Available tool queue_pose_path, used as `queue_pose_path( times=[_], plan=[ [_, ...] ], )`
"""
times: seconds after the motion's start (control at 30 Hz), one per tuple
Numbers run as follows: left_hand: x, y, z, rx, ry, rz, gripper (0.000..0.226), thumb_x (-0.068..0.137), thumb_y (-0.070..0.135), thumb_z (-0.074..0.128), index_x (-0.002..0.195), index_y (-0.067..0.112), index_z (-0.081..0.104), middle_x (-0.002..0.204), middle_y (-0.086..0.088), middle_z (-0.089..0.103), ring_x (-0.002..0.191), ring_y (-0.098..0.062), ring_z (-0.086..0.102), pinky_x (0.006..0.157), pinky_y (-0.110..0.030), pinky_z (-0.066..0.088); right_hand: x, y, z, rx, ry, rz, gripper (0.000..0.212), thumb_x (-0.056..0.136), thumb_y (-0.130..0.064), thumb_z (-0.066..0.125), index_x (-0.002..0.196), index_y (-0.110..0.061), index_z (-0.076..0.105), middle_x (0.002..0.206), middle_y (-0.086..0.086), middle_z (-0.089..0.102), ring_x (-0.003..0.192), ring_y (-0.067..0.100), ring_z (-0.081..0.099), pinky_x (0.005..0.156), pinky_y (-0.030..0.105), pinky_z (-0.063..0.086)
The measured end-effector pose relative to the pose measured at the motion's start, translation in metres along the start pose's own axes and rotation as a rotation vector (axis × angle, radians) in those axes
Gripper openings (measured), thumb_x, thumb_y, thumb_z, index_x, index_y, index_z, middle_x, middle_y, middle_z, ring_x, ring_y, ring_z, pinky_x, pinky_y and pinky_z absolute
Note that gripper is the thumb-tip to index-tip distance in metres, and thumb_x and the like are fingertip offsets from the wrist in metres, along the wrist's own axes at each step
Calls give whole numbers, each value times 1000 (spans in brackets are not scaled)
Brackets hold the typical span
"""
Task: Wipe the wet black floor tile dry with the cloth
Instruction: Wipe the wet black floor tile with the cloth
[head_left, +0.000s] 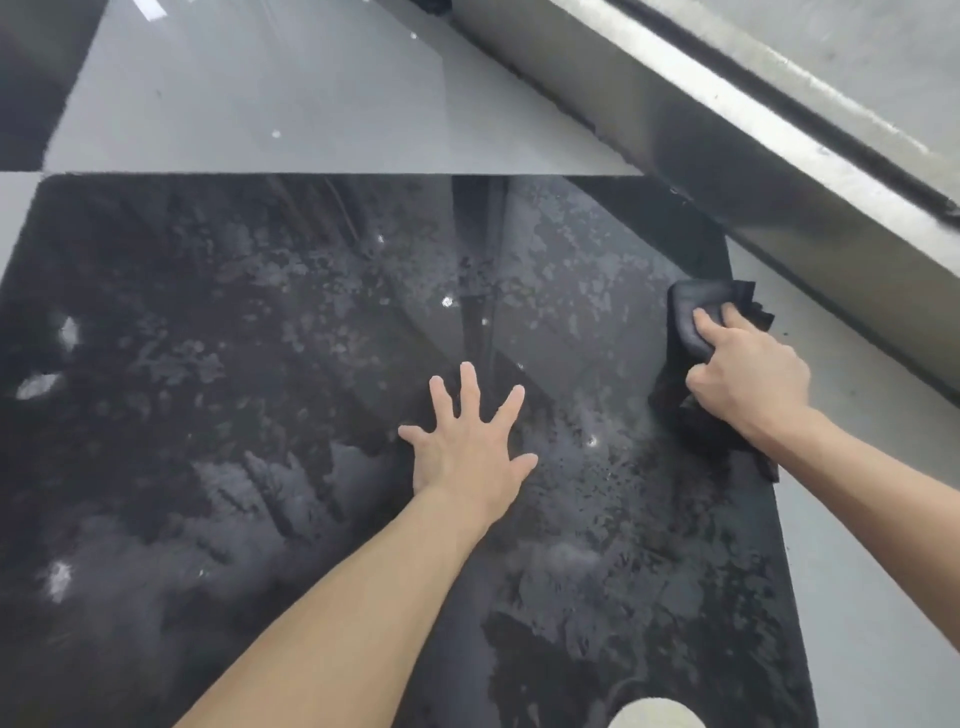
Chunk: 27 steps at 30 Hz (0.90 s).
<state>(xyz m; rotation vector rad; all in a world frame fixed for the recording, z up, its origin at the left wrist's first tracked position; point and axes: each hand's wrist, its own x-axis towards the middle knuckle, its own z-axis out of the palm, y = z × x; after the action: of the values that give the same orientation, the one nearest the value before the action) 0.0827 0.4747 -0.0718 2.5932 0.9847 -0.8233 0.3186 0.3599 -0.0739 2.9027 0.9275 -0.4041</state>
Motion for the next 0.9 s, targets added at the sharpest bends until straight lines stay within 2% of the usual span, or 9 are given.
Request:
queue_pose_path(
  times=[0.17, 0.33, 0.5, 0.57, 0.7, 0.8, 0.9],
  plan=[
    [-3, -10, -3, -50, -3, 55, 75, 87, 63, 40, 145, 44, -4, 154, -7, -22, 140, -39, -13, 99, -64, 30, -48, -4, 0, -2, -58, 40, 67, 78, -15, 49, 141, -32, 35, 155, -5, 24, 121, 35, 49, 89, 40, 44],
    [-31, -21, 18, -18, -62, 66, 94, 81, 57, 58, 142, 48, -13, 152, -5, -30, 138, -43, -18, 99, -66, 30, -119, -4, 10, -7, -119, 59, 66, 78, -15, 49, 140, -35, 36, 154, -8, 24, 114, 33, 55, 84, 36, 46],
    [-46, -27, 23, -25, -68, 73, 98, 78, 55, 64, 143, 48, -9, 153, -4, -27, 139, -42, -15, 99, -64, 32, -175, -3, 26, -14, -181, 80, 67, 80, -17, 47, 142, -35, 31, 157, -11, 15, 117, 28, 55, 87, 35, 46],
    [-61, -36, 18, 6, -96, 69, 98, 78, 49, 65, 143, 47, -8, 153, -4, -26, 139, -42, -14, 99, -60, 35, -196, -9, 28, 9, -253, 113, 68, 80, -17, 45, 143, -36, 27, 157, -12, 12, 115, 27, 56, 84, 33, 46],
    [-72, -45, 36, 13, -47, 95, 94, 81, 45, 61, 144, 44, -7, 154, -3, -23, 140, -41, -11, 100, -53, 37, -223, -11, 38, -82, -218, 89, 69, 84, -20, 44, 147, -34, 19, 158, -11, 7, 104, 20, 63, 74, 27, 48],
    [-75, -47, 46, 11, -14, 99, 90, 81, 47, 61, 145, 44, -3, 155, -3, -20, 140, -41, -8, 102, -54, 33, -250, -9, 56, -126, -180, 96, 73, 83, -26, 43, 147, -38, 10, 157, -15, 3, 88, 14, 66, 58, 22, 38],
    [-76, -47, 46, 18, 6, 91, 89, 81, 48, 60, 145, 43, -1, 156, -3, -17, 141, -40, -7, 102, -54, 33, -273, 0, 65, -111, -193, 78, 76, 80, -30, 42, 145, -46, 4, 156, -21, -3, 81, 9, 65, 57, 19, 34]
  ],
)
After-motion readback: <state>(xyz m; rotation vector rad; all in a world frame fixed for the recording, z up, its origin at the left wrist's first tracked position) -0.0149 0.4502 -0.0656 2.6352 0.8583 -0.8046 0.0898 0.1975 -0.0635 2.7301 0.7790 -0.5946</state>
